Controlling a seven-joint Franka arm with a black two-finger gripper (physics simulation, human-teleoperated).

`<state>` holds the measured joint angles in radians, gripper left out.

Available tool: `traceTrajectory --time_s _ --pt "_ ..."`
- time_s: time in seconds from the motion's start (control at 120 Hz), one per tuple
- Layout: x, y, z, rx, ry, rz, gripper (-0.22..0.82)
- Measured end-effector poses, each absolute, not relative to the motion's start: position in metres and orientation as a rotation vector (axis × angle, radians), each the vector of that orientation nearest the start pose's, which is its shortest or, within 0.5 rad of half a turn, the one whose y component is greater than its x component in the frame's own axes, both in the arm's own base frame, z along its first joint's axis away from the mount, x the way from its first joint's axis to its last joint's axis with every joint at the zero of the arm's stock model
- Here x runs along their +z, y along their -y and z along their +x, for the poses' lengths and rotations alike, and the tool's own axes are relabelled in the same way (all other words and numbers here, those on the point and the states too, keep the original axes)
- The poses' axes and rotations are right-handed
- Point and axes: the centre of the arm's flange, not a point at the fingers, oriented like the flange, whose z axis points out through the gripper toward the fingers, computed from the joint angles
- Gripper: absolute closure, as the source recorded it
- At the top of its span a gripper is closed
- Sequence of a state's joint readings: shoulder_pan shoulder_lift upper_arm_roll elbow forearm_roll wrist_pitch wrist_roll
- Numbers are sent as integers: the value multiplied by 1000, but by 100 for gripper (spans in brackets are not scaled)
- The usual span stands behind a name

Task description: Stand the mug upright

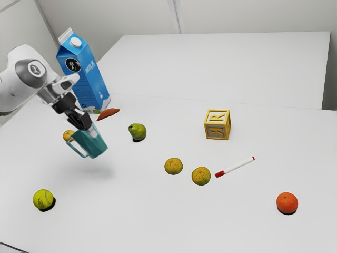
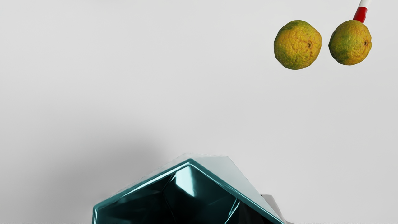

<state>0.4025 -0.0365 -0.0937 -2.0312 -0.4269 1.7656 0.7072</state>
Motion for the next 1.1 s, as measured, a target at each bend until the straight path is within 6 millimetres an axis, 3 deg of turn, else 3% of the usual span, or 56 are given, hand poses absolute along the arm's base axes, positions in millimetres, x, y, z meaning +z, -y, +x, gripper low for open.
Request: traceTrajectory --time_s 0.242,0.55,0.825,1.1 --pt "456 -79 496 33 -475 -3437 79" --pt "431 -39 490 -40 -466 -3289 79" --pt "416 -17 486 -181 -452 -3209 79" --pt "405 -8 465 -229 -409 -3183 79"
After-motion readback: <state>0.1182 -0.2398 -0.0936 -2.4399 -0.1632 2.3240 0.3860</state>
